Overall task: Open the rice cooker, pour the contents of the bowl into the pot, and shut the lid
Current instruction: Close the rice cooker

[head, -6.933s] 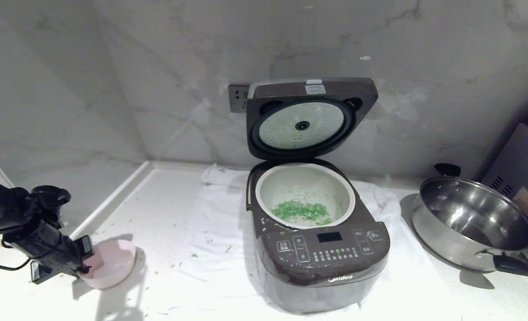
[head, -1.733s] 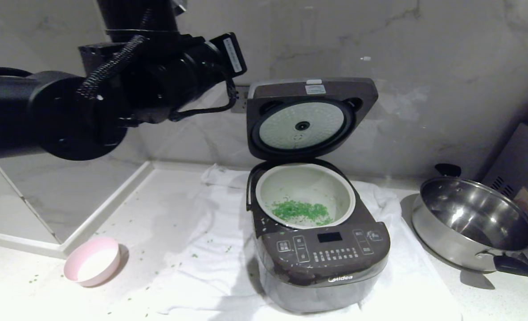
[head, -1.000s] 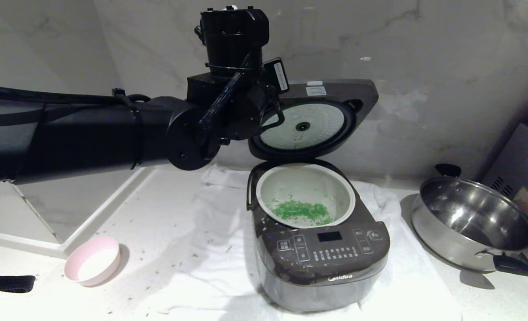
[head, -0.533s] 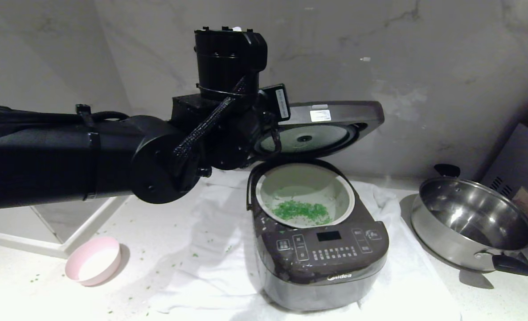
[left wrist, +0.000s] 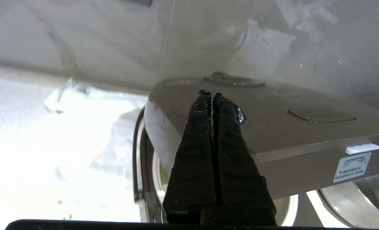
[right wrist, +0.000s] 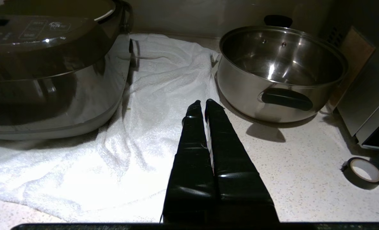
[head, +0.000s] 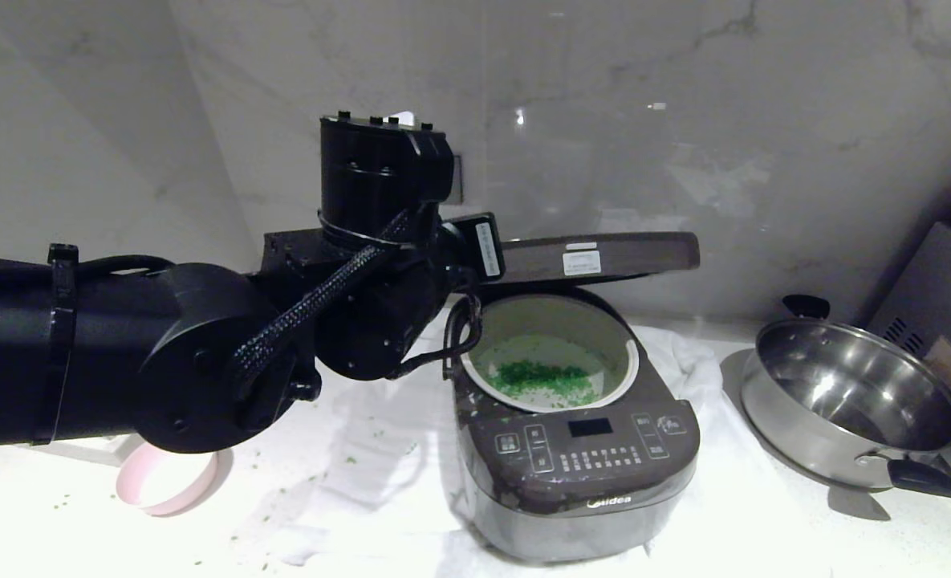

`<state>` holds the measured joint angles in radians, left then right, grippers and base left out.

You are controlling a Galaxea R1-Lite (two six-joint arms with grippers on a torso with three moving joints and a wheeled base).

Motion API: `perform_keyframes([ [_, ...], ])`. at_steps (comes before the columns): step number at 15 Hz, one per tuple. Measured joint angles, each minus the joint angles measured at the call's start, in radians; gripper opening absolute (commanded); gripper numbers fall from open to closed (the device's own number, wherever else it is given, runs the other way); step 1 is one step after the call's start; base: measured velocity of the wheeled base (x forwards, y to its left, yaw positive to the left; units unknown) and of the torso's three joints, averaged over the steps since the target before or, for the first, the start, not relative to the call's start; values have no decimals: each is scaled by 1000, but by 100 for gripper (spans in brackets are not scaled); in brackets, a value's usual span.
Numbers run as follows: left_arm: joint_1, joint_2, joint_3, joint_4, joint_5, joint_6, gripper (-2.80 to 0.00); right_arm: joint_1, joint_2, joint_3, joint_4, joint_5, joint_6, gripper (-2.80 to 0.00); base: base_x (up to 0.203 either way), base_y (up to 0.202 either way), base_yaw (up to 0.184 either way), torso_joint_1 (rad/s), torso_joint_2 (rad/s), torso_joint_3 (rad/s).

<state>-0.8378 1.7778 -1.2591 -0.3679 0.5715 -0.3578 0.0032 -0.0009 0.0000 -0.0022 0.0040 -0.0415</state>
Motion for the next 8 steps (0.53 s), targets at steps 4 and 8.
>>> perform_keyframes([
  [4,-9,-21,54,-1,0,-18,-280,0,32,-143,18,10,-4,-280,0,0,0,0,0,0],
  [8,-38,-19,63,-1,3,-17,-280,6,294,-456,31,69,68,-280,0,0,0,0,0,0],
])
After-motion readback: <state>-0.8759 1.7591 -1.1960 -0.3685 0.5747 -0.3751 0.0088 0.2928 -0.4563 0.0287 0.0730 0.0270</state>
